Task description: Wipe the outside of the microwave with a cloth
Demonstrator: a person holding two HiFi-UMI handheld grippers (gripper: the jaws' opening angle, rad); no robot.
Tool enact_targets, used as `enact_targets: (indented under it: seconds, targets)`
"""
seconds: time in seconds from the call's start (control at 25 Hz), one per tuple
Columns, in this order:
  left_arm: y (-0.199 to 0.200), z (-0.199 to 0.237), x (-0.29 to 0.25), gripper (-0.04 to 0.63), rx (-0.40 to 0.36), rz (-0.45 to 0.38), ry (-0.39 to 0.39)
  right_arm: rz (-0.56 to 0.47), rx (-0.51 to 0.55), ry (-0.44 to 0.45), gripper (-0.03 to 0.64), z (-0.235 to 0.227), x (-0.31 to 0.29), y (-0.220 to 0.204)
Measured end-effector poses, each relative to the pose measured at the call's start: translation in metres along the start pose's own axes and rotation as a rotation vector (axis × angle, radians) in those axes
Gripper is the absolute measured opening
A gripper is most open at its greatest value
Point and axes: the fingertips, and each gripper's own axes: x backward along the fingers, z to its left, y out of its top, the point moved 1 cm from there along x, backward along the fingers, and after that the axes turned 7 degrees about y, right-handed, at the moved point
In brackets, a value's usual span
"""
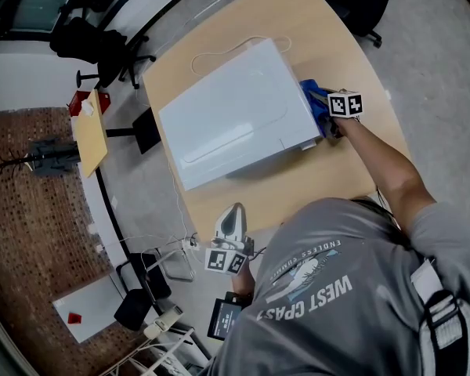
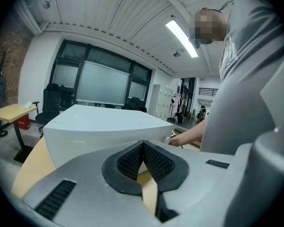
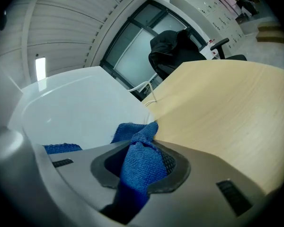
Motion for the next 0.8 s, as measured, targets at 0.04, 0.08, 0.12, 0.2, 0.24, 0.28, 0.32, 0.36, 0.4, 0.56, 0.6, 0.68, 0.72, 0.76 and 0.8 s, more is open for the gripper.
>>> enact_targets:
  seconds: [0.04,0.08,0.12,0.2,0.24,0.28,0.32,0.36,0.4,0.56,0.6,0.68,0.72,0.76,0.8]
  targets:
    - [0.000,-0.001,0.000,0.023,0.001,0.001,-0.002,0.014,-0.002,0.000,0.083,0.000,0.000,-0.001]
    - [0.000,-0.001,0.000,0.023,0.001,0.001,-0.004,0.025,-0.005,0.000,0.083,-0.001,-0.001,-0.003]
    - [0.000,-0.001,0.000,0.023,0.001,0.000,-0.005,0.035,-0.009,-0.001,0.084,-0.002,-0.001,-0.003]
    - [0.001,-0.001,0.000,0.023,0.001,-0.002,-0.007,0.052,-0.014,-0.006,0.083,-0.002,-0.001,-0.004]
    - [0.001,-0.001,0.000,0.023,0.001,-0.003,-0.007,0.060,-0.014,-0.009,0.083,-0.002,-0.002,-0.005]
    - [0.001,-0.001,0.000,0.023,0.002,-0.003,-0.007,0.067,-0.013,-0.013,0.083,-0.002,-0.002,-0.005]
    - [0.000,0.000,0.001,0.023,0.002,-0.003,-0.007,0.075,-0.010,-0.016,0.084,-0.002,-0.002,-0.005]
    - [-0.001,0.000,0.001,0.023,0.003,-0.002,-0.007,0.084,-0.005,-0.020,0.083,-0.002,-0.002,-0.006]
    - [-0.003,0.000,0.001,0.023,0.003,-0.002,-0.007,0.094,0.001,-0.022,0.083,-0.001,-0.001,-0.006]
    - [-0.005,-0.001,0.003,0.023,0.006,-0.007,-0.008,0.124,0.018,-0.023,0.083,0.007,0.004,-0.004]
    - [-0.005,-0.001,0.003,0.023,0.007,-0.009,-0.007,0.129,0.018,-0.019,0.084,0.010,0.006,-0.003]
    - [-0.005,-0.002,0.005,0.023,0.007,-0.013,-0.007,0.133,0.023,-0.005,0.083,0.018,0.012,-0.001]
    - [-0.005,-0.003,0.006,0.023,0.008,-0.016,-0.008,0.135,0.028,0.003,0.083,0.024,0.015,0.001]
    - [-0.005,-0.003,0.007,0.023,0.008,-0.019,-0.009,0.136,0.032,0.010,0.083,0.029,0.019,0.002]
    - [-0.005,-0.004,0.007,0.023,0.007,-0.022,-0.010,0.136,0.036,0.017,0.084,0.034,0.022,0.003]
